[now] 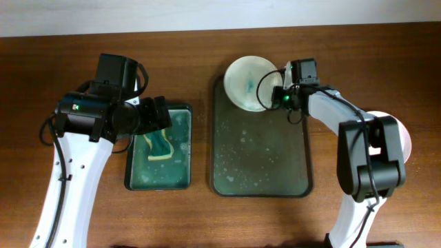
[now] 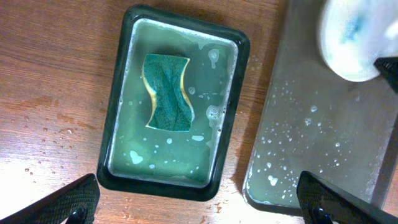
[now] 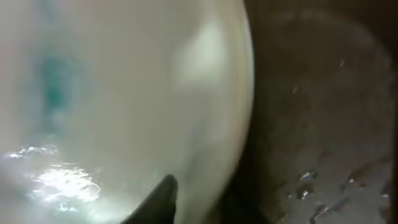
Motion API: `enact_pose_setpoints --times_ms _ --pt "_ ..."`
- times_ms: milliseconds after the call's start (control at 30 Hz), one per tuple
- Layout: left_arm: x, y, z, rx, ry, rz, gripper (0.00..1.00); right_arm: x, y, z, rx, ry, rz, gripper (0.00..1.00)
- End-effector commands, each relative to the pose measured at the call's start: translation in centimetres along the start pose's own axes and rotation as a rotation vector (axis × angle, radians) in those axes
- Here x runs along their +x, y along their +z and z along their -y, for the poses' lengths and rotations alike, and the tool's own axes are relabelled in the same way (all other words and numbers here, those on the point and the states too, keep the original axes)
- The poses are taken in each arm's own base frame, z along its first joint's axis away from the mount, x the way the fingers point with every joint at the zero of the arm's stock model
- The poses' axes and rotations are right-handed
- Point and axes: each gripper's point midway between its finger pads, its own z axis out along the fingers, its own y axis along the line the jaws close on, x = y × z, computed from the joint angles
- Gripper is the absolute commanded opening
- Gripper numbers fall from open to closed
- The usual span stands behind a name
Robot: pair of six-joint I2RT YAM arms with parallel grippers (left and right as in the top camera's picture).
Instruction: Clean dirty plates on tray and stack at the side
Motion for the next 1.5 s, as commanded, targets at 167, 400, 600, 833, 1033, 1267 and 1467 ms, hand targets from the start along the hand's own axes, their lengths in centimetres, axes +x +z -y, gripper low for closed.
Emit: enact_pose_setpoints --times_ms 167,400,600,833,1033,1267,1467 --pt "0.0 -0.4 0.0 0.009 0.002 0.008 0.99 1.9 -6.3 0.4 0.092 0.045 -0.085 0.04" --pt "0.0 -0.4 0.0 0.009 0.002 0.008 1.00 8.4 -13.6 1.5 0.229 0.161 -0.313 0.04" --pt "-0.1 -0.4 0.0 0.007 0.002 0.010 1.00 14.3 -10.9 2.1 0.236 0.434 -0.408 0.04" --pt "-0.2 -0.4 -0.1 0.001 0.002 0.015 1.00 11.8 -11.2 0.8 0.130 0.278 -0.314 0.34" --pt "0.0 2.9 -3.6 -0.197 0.008 0.017 1.00 7.6 -17.2 -1.4 0.042 0.016 -0.096 0.37" --pt "4.8 15.7 -4.5 -0.183 0.013 -0.122 0.77 8.9 -18.8 -1.3 0.053 0.021 -0.123 0.45" --pt "7.3 23.5 -4.1 -0.151 0.003 -0.277 0.44 9.5 -18.7 -1.1 0.066 0.026 -0.149 0.44"
